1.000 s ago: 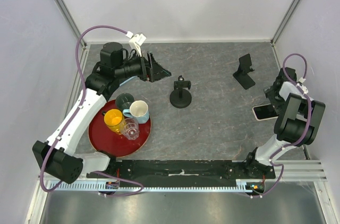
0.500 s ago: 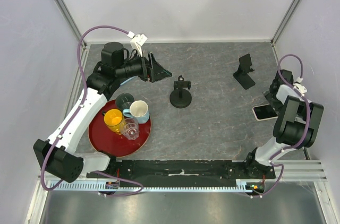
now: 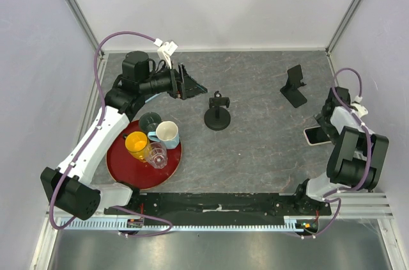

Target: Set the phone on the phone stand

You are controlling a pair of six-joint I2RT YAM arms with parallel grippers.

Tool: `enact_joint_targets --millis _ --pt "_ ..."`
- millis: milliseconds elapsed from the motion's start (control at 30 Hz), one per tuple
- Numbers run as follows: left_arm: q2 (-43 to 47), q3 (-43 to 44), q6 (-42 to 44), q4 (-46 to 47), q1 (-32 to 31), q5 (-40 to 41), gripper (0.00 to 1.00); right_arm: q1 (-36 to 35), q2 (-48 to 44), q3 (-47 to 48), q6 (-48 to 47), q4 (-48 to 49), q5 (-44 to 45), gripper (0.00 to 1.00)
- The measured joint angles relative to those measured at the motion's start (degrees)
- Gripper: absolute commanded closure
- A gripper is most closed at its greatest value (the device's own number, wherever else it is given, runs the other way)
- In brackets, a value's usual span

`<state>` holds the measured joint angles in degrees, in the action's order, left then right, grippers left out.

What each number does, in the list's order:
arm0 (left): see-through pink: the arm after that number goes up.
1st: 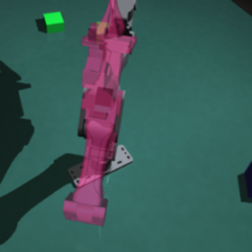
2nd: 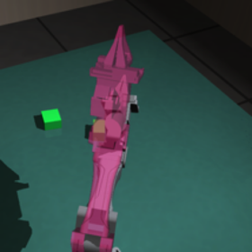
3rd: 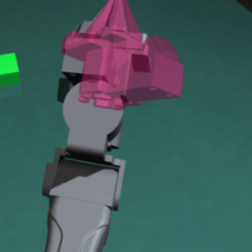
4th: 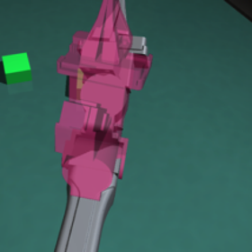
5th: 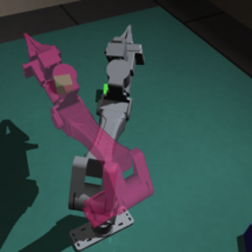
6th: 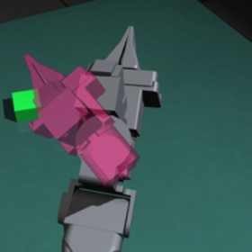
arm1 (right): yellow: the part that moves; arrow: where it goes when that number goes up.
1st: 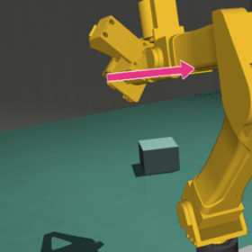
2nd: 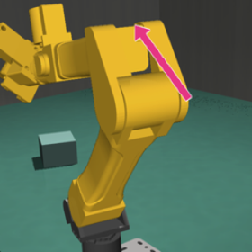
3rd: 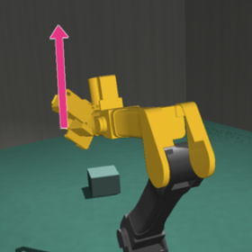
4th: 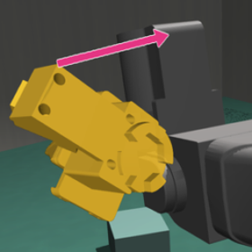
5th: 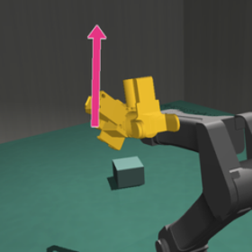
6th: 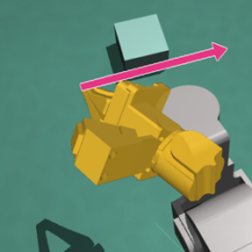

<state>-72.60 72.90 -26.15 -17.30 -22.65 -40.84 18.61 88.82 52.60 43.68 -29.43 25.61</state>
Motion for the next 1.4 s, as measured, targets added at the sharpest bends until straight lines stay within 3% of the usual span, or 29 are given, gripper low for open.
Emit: enact_joint_targets --millis 233,700,1067,1400 --pt "0.00 -0.22 -0.39 0.35 -0.31 -0.24 0.21 7.58 -4.94 -8.24 1.07 2.78 -6.38 0.02" --pt "0.00 -0.22 -0.50 0.74 -1.01 -0.24 0.21 8.46 -6.25 -12.98 -3.48 18.38 -20.96 0.02" --pt "0.00 -0.24 -0.52 0.74 -1.18 -0.24 0.21 8.13 1.36 -4.72 -2.93 13.94 -19.30 0.02" --pt "0.00 -0.24 -0.52 0.74 -1.33 -0.24 0.21 3.76 11.32 7.23 0.66 2.36 -9.99 0.02"
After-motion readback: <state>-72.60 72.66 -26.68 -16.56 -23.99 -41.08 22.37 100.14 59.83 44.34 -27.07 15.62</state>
